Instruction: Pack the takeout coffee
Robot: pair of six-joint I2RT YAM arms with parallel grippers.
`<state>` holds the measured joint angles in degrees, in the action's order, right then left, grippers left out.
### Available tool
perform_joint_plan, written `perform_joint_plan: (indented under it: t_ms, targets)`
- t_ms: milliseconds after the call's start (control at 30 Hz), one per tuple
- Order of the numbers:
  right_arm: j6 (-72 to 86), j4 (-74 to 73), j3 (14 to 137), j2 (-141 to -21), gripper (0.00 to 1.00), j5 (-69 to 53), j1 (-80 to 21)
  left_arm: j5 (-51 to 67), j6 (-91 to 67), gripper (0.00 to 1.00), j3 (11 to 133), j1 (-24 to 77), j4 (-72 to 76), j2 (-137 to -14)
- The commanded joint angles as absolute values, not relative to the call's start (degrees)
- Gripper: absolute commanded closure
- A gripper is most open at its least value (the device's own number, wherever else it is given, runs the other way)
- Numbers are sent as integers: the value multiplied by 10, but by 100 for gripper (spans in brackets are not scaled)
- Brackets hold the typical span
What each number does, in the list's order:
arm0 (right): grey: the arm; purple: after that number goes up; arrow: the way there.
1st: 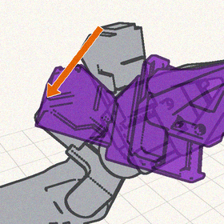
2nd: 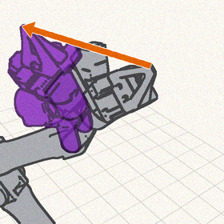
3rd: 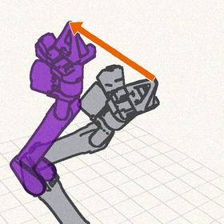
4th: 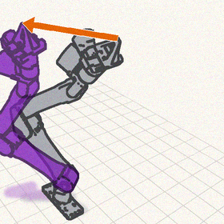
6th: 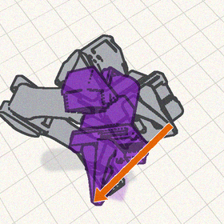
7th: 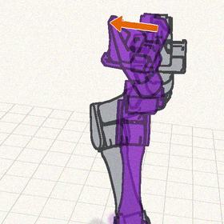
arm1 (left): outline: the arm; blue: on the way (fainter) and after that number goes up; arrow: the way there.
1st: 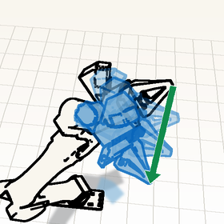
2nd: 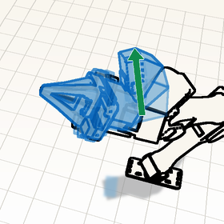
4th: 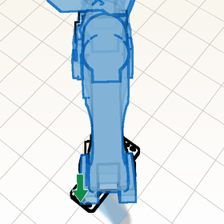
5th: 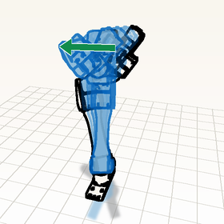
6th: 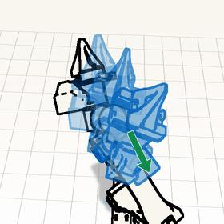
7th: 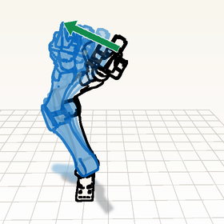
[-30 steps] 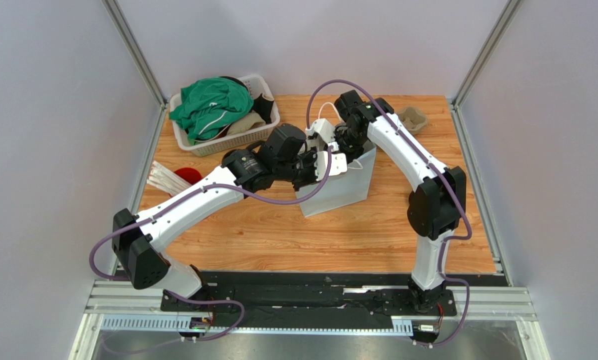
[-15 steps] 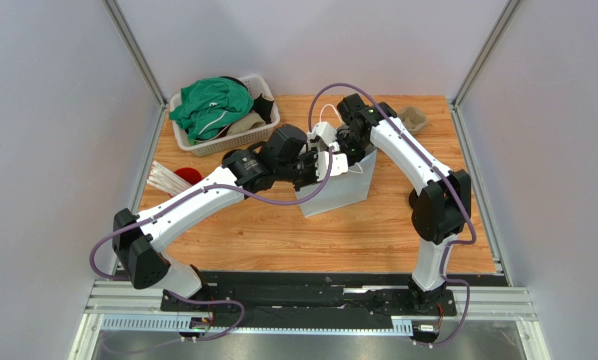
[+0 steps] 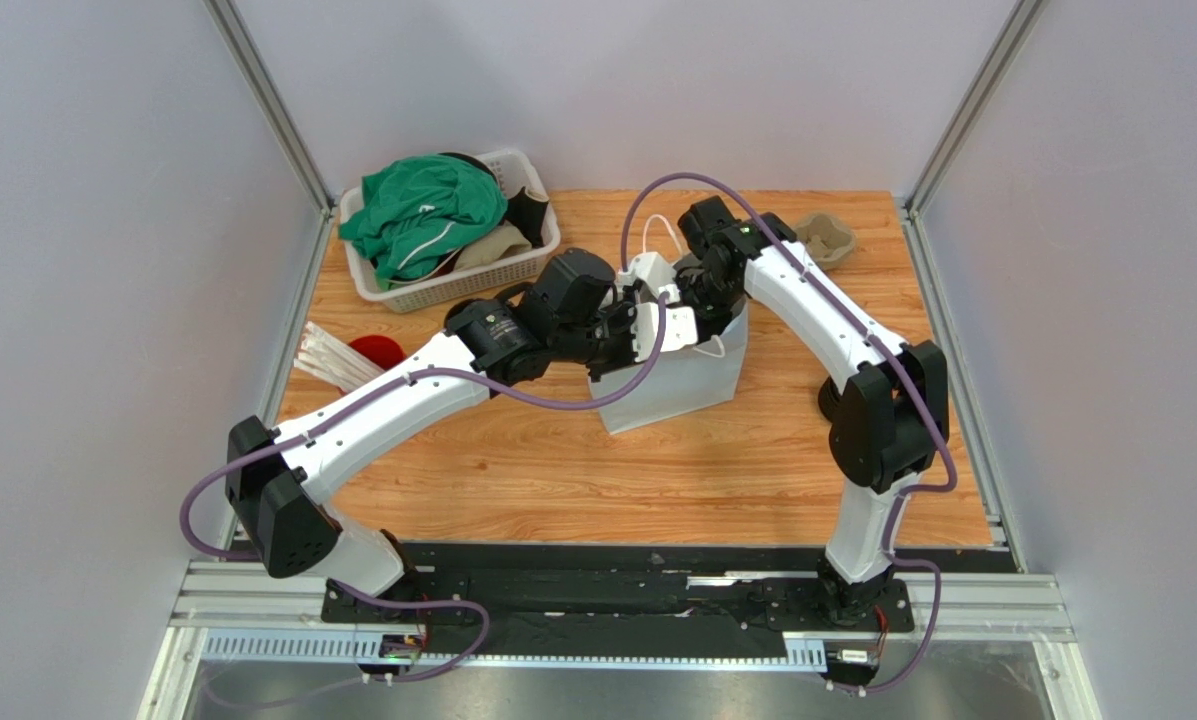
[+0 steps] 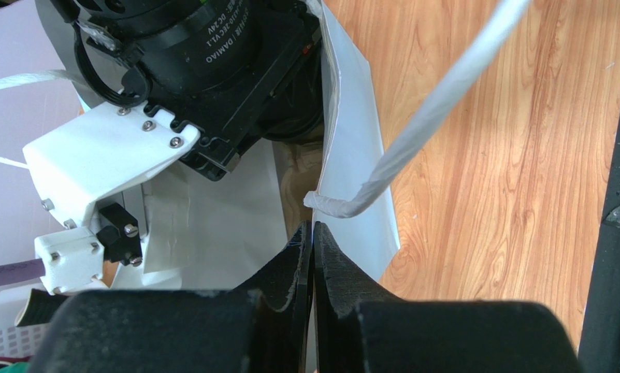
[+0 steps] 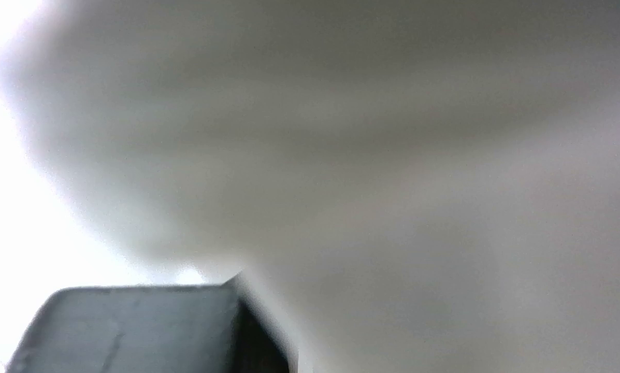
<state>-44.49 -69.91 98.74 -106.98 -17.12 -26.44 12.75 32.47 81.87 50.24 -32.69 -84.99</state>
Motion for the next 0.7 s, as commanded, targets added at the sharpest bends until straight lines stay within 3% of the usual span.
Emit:
perform_joint_plan:
  t_ms: [0,333,633,667]
  targets:
    - [-455,-802,942,-1120,100,-118,-265,117,325,90,829,504,-341,-849]
    - [-441,-794,969,-1112,100,-114,-265,117,325,88,828,504,-342,-850]
    - [-439,-822,1031,-1079,66,-112,-264,118,325,87,830,504,-341,-852]
    - [-439,-824,1034,-1077,59,-111,-264,119,325,87,830,504,-341,-852]
